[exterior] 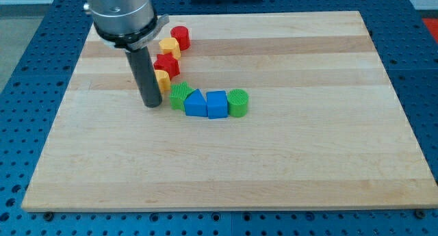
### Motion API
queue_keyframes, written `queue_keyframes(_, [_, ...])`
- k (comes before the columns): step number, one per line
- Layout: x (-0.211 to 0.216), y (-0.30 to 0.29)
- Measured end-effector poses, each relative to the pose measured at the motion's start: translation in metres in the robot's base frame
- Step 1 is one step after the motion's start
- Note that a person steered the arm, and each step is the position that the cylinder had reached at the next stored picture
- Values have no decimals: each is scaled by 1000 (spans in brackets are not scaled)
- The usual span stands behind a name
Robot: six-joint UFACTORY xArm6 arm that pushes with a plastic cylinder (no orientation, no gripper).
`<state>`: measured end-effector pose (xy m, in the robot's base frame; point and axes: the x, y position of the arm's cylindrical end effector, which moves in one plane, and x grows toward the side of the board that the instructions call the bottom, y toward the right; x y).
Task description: Adjust the red star to the top right of the yellow heart
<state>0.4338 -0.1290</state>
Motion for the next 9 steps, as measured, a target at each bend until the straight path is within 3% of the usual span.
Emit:
queue_keyframes(2, [-35, 1])
queue_keyframes(5, [-35, 36])
queue_keyframes(9, [-88, 45])
